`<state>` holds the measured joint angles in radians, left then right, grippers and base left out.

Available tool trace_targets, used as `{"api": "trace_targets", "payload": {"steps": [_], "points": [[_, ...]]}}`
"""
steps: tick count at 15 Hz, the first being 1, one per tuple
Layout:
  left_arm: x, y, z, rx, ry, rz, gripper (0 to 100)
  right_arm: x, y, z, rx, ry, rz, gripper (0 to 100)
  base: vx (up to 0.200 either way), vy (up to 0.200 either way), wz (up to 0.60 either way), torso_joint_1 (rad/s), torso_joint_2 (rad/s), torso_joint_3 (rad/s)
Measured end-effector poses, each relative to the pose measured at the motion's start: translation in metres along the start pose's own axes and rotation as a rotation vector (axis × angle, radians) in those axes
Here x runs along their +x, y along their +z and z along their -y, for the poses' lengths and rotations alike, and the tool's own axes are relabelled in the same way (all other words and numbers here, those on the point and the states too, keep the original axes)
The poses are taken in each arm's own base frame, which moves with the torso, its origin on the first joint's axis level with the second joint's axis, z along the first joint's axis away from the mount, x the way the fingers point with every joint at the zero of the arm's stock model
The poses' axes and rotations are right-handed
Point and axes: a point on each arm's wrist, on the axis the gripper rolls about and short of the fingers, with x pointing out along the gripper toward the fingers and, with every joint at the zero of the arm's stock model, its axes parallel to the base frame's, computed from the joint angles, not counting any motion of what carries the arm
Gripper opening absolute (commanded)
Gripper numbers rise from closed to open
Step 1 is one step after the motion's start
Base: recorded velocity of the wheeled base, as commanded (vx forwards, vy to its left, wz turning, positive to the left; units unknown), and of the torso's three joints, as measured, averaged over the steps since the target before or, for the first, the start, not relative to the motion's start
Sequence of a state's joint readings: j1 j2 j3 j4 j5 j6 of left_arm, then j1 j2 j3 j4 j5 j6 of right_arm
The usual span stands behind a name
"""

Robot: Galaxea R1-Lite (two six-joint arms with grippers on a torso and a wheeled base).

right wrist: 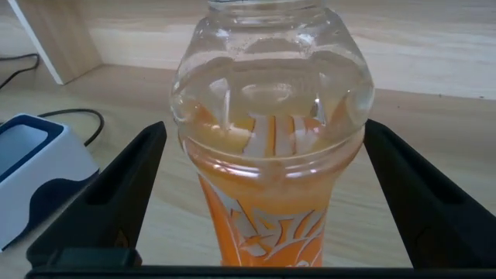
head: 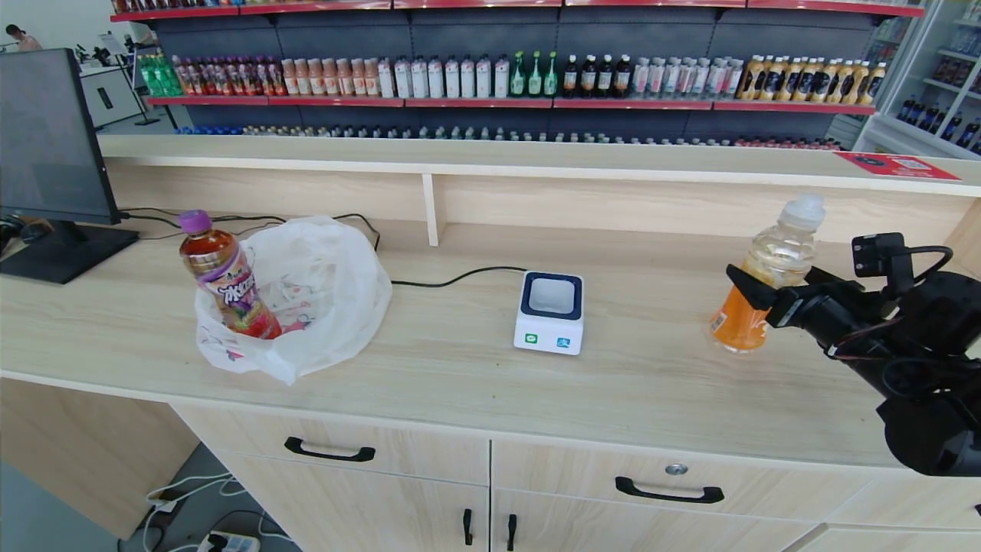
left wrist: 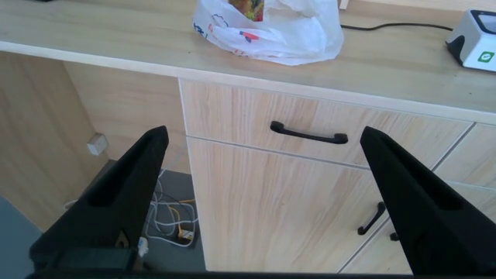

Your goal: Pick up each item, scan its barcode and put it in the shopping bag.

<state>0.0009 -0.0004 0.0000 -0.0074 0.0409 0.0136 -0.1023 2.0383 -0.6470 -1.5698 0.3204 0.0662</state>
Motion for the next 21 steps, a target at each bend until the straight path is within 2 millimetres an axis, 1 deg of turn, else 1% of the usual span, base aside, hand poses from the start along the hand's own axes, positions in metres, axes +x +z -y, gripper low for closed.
{"api": "trace_targets", "payload": {"steps": [5,8,14,21], "points": [[0.000,0.000,0.000,0.001,0.000,0.000,100,0.013,-0.011,0.006,-0.004,-0.006,0.000,100,0.000,0.000,0.00,0.000,0.00,0.000],[0.000,0.000,0.000,0.002,-0.001,0.000,100,0.013,-0.016,0.007,-0.002,-0.009,-0.015,100,0.000,0.000,0.00,0.000,0.00,0.000],[0.000,0.000,0.000,0.001,-0.001,0.000,100,0.013,-0.020,0.011,-0.008,-0.033,-0.023,100,0.000,0.000,0.00,0.000,0.00,0.000],[0.000,0.000,0.000,0.003,-0.001,0.000,100,0.021,-0.022,0.013,0.001,-0.038,-0.006,100,0.000,0.000,0.00,0.000,0.00,0.000]]}}
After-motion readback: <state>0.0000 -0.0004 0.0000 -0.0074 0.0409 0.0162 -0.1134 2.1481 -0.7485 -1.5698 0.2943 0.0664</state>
